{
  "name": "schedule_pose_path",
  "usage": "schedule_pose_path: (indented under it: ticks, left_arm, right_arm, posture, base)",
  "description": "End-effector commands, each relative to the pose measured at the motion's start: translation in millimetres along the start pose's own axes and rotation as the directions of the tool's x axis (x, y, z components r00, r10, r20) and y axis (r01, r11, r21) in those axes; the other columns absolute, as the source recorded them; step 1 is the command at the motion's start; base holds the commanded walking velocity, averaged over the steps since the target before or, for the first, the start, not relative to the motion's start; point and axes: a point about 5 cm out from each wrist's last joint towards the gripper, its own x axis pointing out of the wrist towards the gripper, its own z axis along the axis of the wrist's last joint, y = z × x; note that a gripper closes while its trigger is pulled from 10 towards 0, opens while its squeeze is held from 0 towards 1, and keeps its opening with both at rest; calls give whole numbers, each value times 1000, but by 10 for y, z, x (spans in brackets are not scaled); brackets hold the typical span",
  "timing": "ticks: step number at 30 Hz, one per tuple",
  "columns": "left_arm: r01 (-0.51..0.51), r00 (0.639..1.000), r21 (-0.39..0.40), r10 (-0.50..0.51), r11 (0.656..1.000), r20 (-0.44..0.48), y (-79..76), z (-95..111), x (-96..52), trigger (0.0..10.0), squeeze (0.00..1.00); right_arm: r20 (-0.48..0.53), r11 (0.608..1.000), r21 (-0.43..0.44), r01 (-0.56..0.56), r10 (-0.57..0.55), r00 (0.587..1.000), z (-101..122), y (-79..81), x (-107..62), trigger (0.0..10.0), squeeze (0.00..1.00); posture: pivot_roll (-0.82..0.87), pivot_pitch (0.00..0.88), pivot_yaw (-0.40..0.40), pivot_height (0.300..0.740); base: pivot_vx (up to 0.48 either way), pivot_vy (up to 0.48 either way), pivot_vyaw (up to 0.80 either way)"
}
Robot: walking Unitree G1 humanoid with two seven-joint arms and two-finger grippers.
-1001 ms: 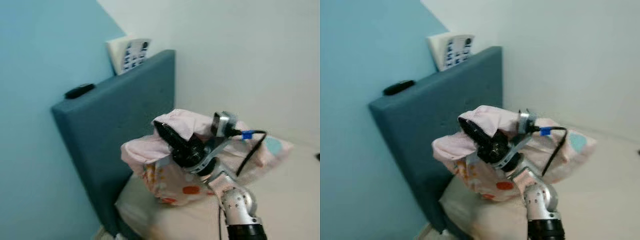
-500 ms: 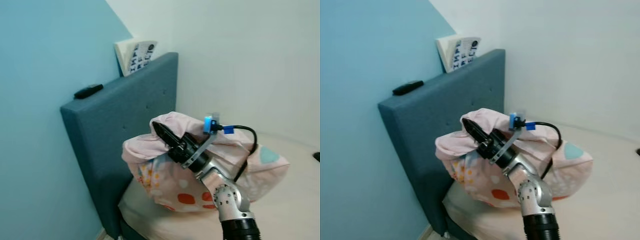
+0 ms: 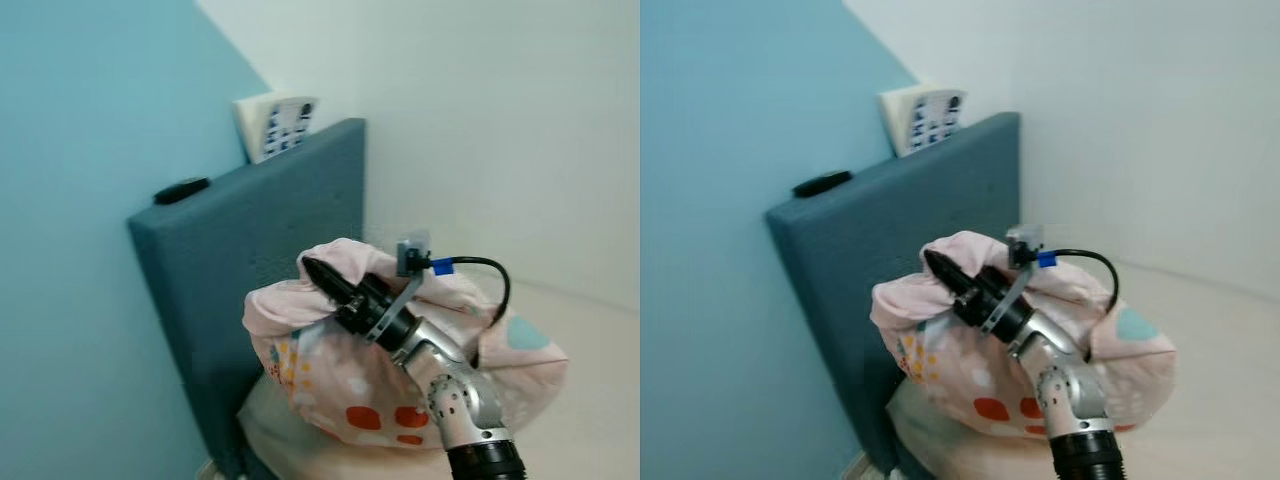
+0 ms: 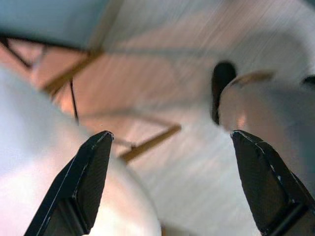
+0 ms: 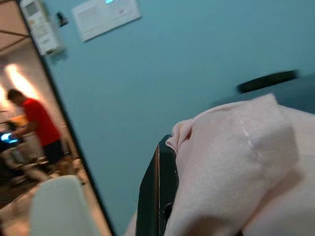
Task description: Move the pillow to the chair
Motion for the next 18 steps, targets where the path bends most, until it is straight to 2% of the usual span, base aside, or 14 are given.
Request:
schedule_pose_path:
  ticks: [1,12,18]
  left_arm:
    - [-9,1000,30,8,1000,1,42,13,2,10000,0]
    - [-4,1000,30,5,1000,-15,51,-32,-2,10000,0]
    - [-2,1000,28,2,1000,-19,48,-43,-3,10000,0]
  right_arm:
    - [-12,1000,-8,-4,4,1000,-35,0,2,10000,0]
    - [-15,999,-14,-38,37,999,-43,37,-22,10000,0]
    - [24,995,4,-98,98,995,14,105,-22,10000,0]
  posture:
    - [-111,18,15,740]
    - [-109,21,18,740]
    - [-111,21,20,740]
  base:
    - [0,0,775]
    - [0,0,775]
    - [0,0,775]
